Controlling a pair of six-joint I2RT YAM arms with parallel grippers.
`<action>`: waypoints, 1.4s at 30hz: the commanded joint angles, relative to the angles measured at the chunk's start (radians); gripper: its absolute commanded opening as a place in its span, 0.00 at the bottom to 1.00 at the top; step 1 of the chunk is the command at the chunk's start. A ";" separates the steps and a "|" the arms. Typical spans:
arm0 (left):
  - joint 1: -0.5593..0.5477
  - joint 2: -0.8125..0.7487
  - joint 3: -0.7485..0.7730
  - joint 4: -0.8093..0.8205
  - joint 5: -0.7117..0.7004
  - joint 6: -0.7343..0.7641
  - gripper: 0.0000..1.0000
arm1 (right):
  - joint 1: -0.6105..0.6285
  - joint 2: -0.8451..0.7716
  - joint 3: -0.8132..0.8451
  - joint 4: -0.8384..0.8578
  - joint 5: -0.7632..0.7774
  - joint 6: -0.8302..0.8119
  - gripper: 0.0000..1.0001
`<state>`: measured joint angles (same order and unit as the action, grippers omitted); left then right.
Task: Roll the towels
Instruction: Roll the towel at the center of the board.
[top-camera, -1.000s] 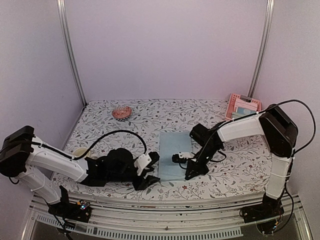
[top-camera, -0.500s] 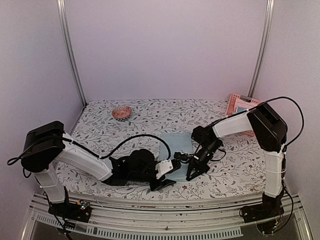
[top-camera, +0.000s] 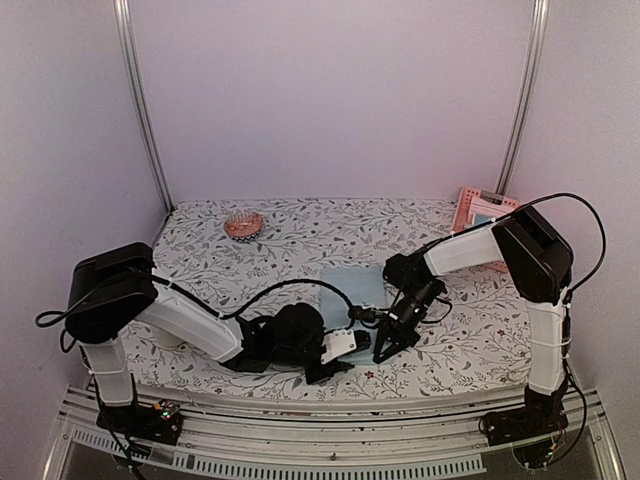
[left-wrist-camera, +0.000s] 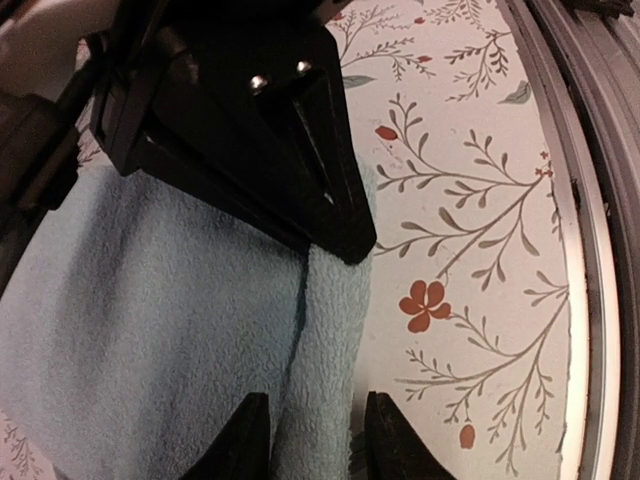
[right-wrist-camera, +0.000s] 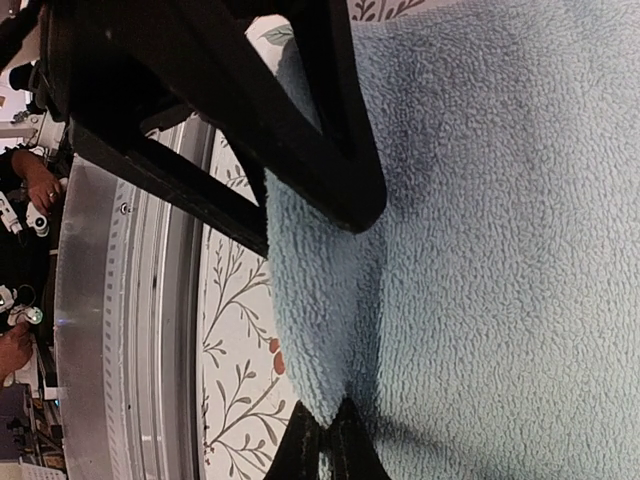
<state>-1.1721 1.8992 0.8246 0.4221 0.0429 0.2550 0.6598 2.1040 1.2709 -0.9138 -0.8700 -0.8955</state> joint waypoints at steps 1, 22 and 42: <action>-0.004 0.028 0.030 -0.027 0.006 0.017 0.26 | -0.005 0.040 0.006 -0.017 0.026 -0.006 0.05; 0.107 -0.003 0.070 -0.214 0.419 -0.262 0.00 | -0.017 -0.003 0.014 -0.111 0.002 -0.052 0.10; 0.230 0.175 0.109 -0.093 0.684 -0.842 0.00 | 0.139 -0.519 -0.301 0.274 0.443 0.131 0.20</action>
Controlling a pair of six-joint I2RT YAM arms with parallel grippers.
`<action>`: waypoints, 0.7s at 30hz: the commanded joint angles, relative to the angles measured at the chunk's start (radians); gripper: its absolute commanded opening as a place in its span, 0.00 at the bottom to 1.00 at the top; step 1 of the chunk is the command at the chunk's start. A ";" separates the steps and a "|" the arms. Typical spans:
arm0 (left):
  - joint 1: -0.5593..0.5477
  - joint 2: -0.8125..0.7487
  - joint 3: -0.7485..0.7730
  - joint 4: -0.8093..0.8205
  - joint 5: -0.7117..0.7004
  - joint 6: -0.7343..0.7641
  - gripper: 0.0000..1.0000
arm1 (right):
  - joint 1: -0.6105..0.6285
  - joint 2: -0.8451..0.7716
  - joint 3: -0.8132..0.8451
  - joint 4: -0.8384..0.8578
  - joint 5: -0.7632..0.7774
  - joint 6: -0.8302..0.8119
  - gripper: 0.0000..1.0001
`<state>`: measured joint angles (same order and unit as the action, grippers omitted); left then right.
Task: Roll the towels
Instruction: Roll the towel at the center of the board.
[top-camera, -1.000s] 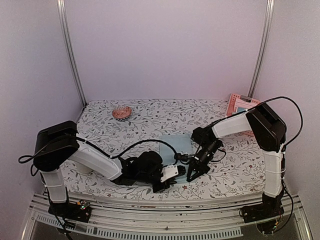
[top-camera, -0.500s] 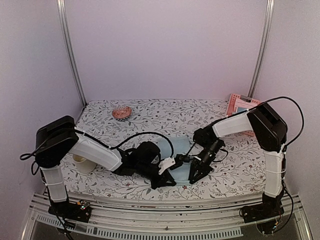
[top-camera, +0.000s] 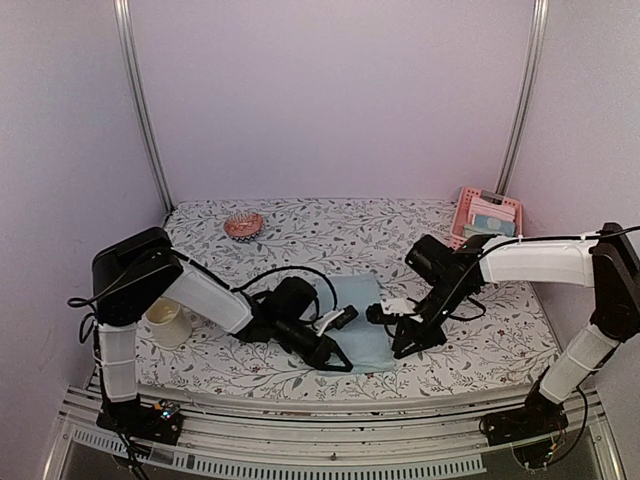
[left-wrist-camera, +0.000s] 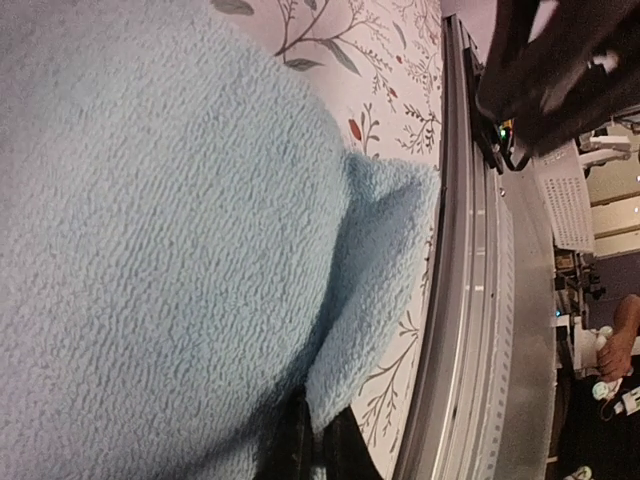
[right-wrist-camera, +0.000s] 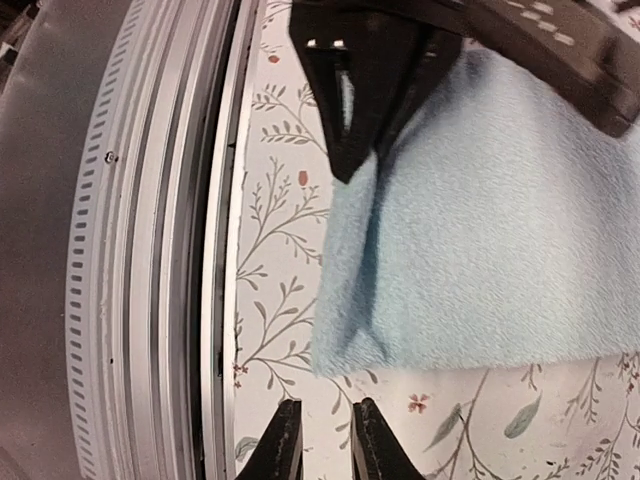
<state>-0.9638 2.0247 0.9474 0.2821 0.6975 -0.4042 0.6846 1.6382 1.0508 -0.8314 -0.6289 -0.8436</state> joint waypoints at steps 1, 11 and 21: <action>0.022 0.054 -0.015 0.056 0.029 -0.209 0.00 | 0.145 -0.064 -0.090 0.219 0.221 0.084 0.20; 0.023 0.092 -0.003 0.027 0.027 -0.362 0.00 | 0.333 -0.051 -0.138 0.443 0.432 0.121 0.25; 0.028 0.107 0.001 0.032 0.041 -0.382 0.00 | 0.341 -0.004 -0.165 0.485 0.474 0.107 0.25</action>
<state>-0.9478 2.0815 0.9535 0.3859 0.7609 -0.7719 1.0164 1.6123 0.9142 -0.3836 -0.1955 -0.7399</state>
